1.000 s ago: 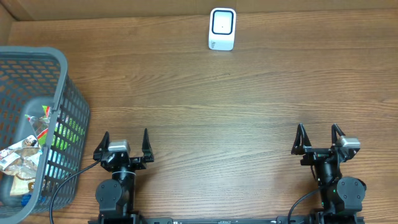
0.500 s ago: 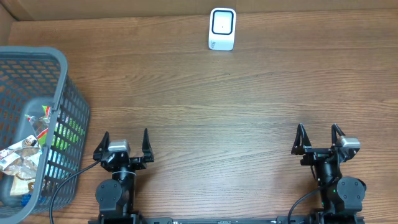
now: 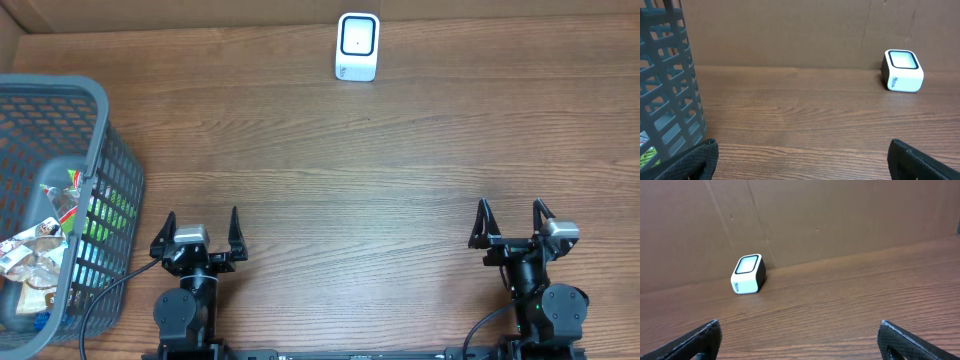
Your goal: Scan the item barcode
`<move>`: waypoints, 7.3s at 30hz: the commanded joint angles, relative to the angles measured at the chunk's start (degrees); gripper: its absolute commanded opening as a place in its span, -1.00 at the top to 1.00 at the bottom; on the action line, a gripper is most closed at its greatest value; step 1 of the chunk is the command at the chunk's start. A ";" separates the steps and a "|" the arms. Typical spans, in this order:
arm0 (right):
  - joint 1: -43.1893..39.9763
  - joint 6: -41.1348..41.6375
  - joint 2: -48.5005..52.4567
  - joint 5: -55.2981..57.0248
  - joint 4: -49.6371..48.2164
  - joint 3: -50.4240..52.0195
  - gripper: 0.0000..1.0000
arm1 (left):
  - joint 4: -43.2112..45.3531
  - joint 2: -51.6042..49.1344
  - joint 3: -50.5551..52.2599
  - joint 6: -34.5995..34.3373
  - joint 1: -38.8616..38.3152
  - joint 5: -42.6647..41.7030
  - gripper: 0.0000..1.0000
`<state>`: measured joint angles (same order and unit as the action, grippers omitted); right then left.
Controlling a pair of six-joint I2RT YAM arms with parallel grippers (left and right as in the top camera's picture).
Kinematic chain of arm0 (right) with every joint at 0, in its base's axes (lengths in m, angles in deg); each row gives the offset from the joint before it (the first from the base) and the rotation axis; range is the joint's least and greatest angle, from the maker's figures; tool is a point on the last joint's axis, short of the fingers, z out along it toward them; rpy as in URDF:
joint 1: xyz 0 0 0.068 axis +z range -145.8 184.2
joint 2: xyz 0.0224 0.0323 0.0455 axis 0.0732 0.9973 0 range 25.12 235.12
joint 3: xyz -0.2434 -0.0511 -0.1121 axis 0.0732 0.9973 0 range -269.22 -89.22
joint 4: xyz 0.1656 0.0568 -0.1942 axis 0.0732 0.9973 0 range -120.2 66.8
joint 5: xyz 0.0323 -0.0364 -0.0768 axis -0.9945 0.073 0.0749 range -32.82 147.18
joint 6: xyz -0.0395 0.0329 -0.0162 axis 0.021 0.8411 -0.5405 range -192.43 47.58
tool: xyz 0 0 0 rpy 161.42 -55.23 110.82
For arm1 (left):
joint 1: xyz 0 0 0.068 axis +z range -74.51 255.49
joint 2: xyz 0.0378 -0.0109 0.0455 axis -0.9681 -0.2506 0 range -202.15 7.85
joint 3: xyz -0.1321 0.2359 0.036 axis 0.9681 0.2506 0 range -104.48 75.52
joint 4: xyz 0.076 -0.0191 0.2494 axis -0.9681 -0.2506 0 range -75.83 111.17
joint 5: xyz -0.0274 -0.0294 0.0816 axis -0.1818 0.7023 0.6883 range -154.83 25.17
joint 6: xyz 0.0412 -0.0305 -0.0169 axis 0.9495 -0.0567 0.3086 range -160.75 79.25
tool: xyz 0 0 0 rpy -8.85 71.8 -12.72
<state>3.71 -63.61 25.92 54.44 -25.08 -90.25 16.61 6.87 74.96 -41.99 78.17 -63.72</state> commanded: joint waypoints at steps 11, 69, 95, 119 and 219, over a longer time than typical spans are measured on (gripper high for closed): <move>0.11 -0.04 -0.50 0.28 -0.48 0.57 -1.00 | 0.11 0.72 0.24 1.27 -0.02 -0.50 -0.99; 0.11 -4.57 53.46 -11.15 53.11 -74.58 -1.00 | -69.22 -78.01 -110.95 6.21 -0.07 -15.98 -1.00; 0.11 -4.15 73.22 -20.52 64.39 -85.50 -1.00 | -83.25 -88.48 -124.45 -21.44 39.89 7.56 -0.99; 0.11 -4.33 73.22 -20.28 63.76 -85.50 -1.00 | -68.22 -120.19 -108.59 -16.81 34.80 7.08 -0.82; 0.11 -4.83 73.26 -22.16 63.45 -85.44 -1.00 | -76.22 -87.52 -89.31 -23.58 54.51 -2.56 -0.96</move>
<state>3.71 -67.96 99.75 32.97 38.77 -174.29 -62.68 -81.45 -21.97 -64.02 132.66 -67.09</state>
